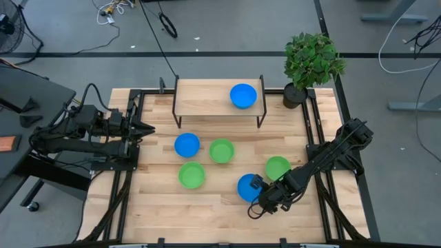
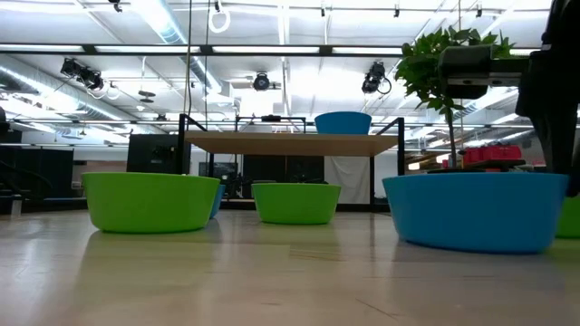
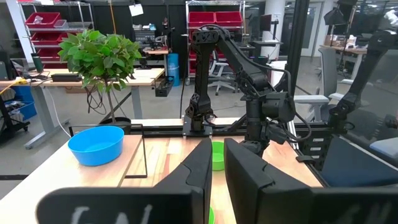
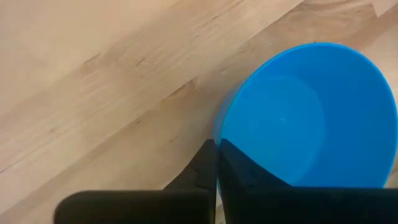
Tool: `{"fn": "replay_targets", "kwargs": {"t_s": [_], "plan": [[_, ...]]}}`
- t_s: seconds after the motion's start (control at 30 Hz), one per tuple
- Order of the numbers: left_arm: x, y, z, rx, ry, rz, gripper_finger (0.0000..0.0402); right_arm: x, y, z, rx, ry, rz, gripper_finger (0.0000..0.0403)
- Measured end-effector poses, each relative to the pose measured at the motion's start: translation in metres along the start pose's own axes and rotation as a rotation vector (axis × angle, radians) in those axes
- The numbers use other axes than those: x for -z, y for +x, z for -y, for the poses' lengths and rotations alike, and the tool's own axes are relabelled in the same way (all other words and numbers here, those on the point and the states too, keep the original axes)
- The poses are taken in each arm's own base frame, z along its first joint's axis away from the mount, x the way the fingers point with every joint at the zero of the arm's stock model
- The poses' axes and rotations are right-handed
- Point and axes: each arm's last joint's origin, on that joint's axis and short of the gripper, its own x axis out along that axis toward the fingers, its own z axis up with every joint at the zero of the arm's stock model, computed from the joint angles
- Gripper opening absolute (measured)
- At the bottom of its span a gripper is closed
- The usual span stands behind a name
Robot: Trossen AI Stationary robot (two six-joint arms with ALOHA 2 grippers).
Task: Pick & Place Mini bowls
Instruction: Stack the bottom blue bowl on the blue bowl on the shelf
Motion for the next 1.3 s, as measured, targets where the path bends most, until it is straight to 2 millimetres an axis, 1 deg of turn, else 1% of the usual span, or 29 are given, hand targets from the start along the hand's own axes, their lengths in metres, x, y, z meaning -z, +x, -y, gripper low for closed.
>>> {"fn": "replay_targets", "kwargs": {"t_s": [0.3, 0.73, 0.87, 1.0, 1.3], "plan": [[0.000, 0.000, 0.000, 0.000, 0.000, 0.000, 0.0048, 0.000, -0.001, 0.000, -0.001, 0.026, -0.001, 0.0002], [0.000, 0.000, 0.000, 0.000, 0.000, 0.000, 0.0048, -0.009, -0.021, 0.008, -0.002, 0.081, -0.006, 0.0001], [0.000, 0.000, 0.000, 0.000, 0.000, 0.000, 0.0048, -0.015, -0.029, 0.015, 0.007, 0.096, 0.007, 0.0000], [0.000, 0.000, 0.000, 0.000, 0.000, 0.000, 0.0048, -0.021, -0.042, 0.027, 0.021, 0.116, 0.024, 0.0000], [0.000, 0.000, 0.000, 0.000, 0.000, 0.000, 0.0048, -0.034, -0.080, 0.059, 0.066, 0.175, 0.081, 0.0000]]}}
